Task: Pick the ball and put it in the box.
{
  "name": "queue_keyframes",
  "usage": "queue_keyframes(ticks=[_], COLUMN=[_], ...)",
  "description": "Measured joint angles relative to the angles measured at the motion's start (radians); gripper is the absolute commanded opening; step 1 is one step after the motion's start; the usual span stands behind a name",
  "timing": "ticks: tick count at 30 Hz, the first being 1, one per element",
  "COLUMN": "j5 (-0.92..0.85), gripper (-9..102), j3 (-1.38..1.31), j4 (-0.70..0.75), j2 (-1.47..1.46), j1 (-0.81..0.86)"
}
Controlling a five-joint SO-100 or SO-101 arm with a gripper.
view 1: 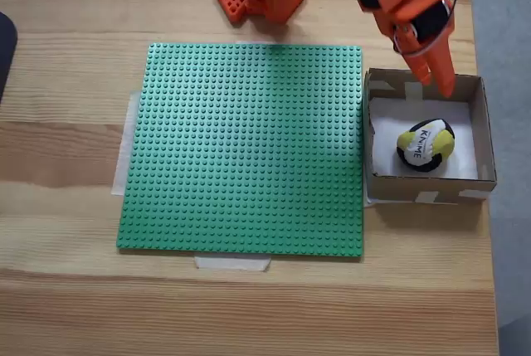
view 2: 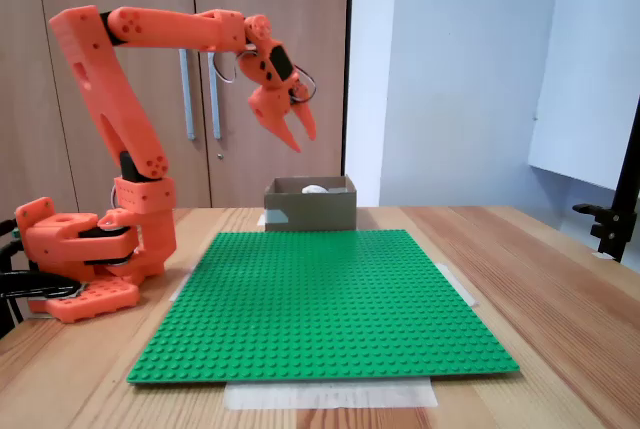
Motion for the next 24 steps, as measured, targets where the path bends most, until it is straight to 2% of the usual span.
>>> queue_keyframes(ticks=[15,24], j5=[-0.094,-0.094], gripper=[2,-1], j3=[0.115,0.133], j4=[0.044,0.052], j2=[0.322,0.443], j1=[0.186,0.351])
